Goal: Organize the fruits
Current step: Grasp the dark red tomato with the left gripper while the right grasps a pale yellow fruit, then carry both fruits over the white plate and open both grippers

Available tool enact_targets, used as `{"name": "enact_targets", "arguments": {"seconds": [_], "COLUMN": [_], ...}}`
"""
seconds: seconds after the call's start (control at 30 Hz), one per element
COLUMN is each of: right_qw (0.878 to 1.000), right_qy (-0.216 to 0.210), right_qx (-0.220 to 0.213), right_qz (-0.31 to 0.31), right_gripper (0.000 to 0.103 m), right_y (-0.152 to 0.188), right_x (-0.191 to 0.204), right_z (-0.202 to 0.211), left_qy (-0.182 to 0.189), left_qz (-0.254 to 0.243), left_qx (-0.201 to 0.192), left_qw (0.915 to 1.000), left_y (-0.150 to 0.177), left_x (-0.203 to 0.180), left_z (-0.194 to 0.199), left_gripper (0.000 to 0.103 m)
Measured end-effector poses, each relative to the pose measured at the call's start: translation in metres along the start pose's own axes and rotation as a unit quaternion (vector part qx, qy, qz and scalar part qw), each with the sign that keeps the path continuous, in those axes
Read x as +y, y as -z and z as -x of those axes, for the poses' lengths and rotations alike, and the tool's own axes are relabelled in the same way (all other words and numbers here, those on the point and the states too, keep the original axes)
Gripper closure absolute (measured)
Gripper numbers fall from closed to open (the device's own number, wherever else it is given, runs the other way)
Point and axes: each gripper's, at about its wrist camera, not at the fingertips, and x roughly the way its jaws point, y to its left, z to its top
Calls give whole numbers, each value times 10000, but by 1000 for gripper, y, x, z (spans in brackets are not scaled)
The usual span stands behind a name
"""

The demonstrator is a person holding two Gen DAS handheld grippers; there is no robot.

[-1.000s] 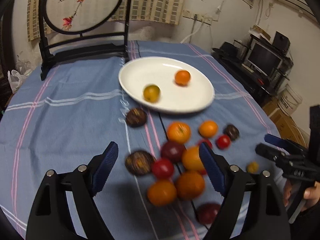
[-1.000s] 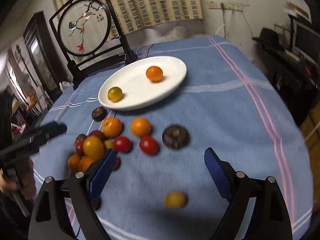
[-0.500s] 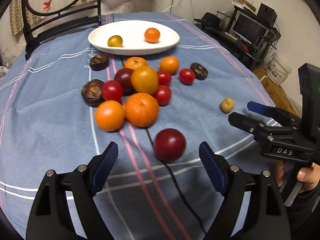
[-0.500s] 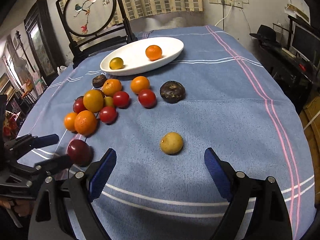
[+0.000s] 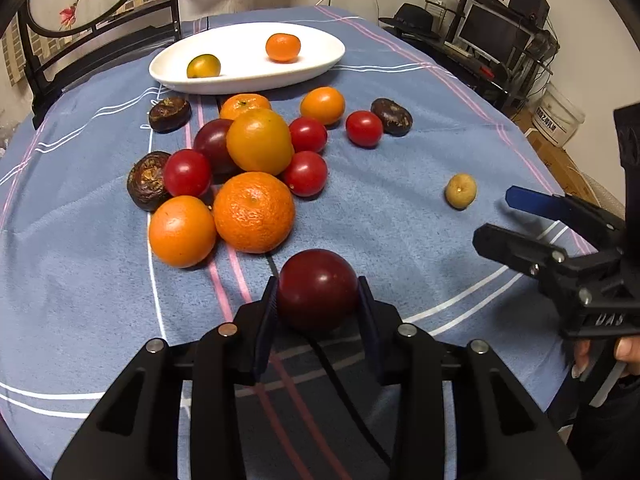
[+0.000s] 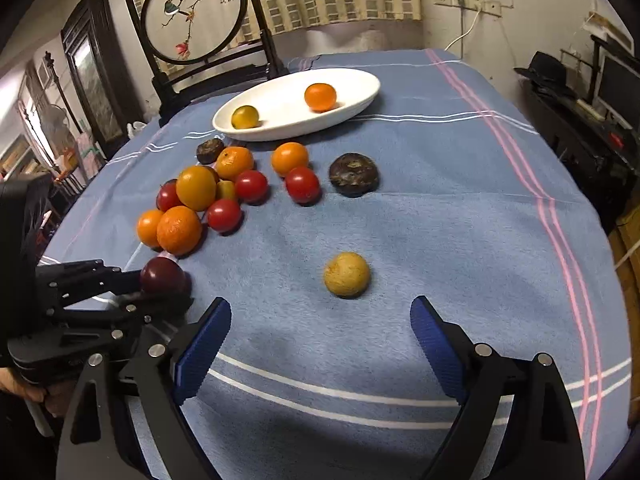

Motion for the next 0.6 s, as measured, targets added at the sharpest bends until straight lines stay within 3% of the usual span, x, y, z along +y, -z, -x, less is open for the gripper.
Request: {"name": "enact_targets", "arguments": {"seconds": [0.1,0.23,0.3,0.37,0.4,0.43,0.6], "right_qw": [9998,9987,9982,9977,9975,9969,9985], "right_qy": [153,323,425,543,590,665,446], "right_qx": [102,396,425,397,384,391,170], "right_qz": [-64,-14,20,86,114,140,273], "right_gripper": [13,39,43,57,72,77,77], "right_y": [-7,-12,-14,-16,-17,-18,-26], "right_x": [-1,1,3,5,5,5,12], "right_z": [-9,-27,-31,-33,-33,-33,-19], "left_qy": [51,88,126,159,184,213,341], "left_qz": [86,111,107,79,69,63,-83], "left_qx": [-36,-61,-63,-78,-81,-91,-321], "left_qw": [9999,9999,9998,9998,9998,9997,9989], "left_y": [-1,-1,-1,-1,-1,-1,-7], "left_x": [6,11,13,15,15,16,21], "left_z": [5,8,9,10,11,12,26], "left_gripper": [67,67,67,67,67,67,67]}}
